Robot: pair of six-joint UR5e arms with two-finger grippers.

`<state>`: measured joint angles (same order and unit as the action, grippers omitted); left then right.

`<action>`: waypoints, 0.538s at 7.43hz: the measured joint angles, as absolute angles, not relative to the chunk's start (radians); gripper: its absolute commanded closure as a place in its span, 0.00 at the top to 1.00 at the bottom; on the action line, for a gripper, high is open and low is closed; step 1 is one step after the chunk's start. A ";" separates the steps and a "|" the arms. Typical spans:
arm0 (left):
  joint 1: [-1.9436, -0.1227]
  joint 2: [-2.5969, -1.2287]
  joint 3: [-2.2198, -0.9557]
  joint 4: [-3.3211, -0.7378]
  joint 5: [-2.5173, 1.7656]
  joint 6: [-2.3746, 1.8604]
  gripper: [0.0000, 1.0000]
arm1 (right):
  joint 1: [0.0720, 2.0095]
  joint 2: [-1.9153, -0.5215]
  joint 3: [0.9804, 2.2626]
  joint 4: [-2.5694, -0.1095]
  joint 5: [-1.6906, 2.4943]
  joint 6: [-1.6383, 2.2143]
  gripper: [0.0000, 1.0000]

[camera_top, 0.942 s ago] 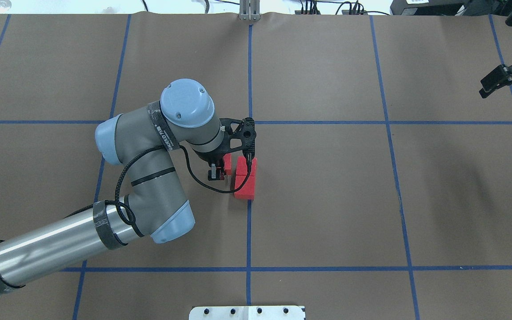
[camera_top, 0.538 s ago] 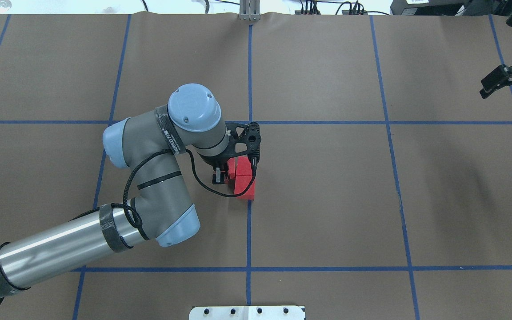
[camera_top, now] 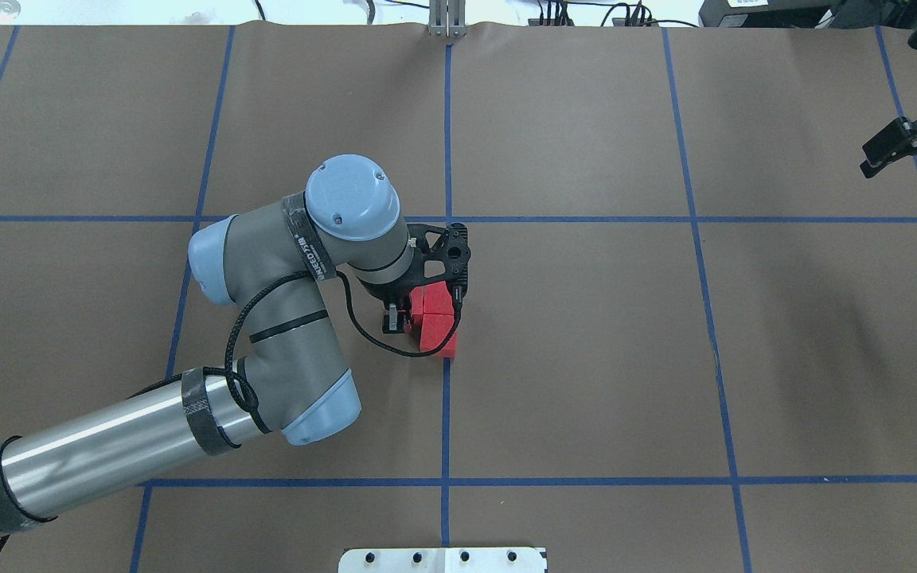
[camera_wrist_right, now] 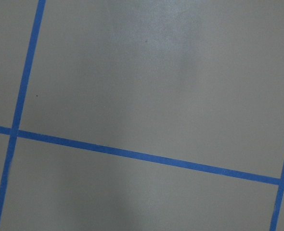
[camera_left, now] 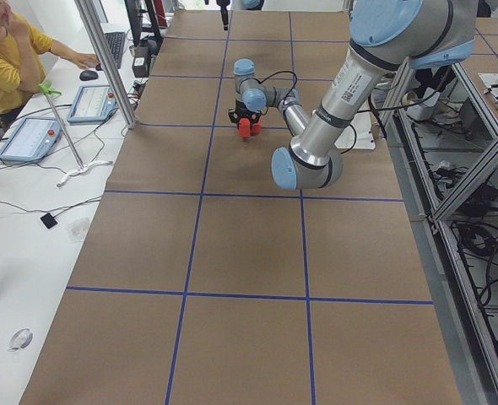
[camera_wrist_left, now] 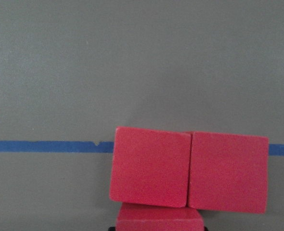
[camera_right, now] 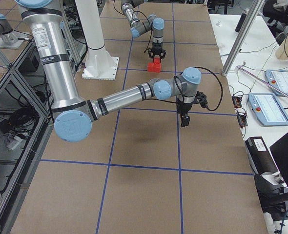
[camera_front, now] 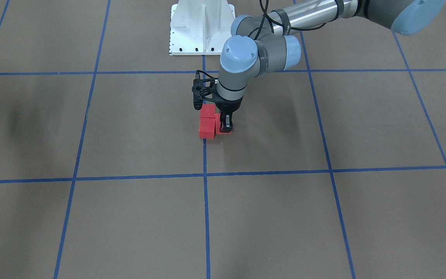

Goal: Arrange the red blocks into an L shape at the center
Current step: 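Press the held cube against the pair to align it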

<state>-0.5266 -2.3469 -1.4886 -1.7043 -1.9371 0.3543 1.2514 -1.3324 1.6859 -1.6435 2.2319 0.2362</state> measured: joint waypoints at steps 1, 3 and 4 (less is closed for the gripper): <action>-0.524 -2.347 -1.487 -1.705 -1.933 0.355 0.06 | 1.251 -1.334 1.686 -1.643 2.232 0.236 1.00; -0.509 -2.348 -1.485 -1.707 -1.902 0.355 0.10 | 1.251 -1.336 1.686 -1.643 2.232 0.236 1.00; -0.505 -2.350 -1.485 -1.707 -1.894 0.355 0.10 | 1.252 -1.338 1.686 -1.643 2.232 0.236 1.00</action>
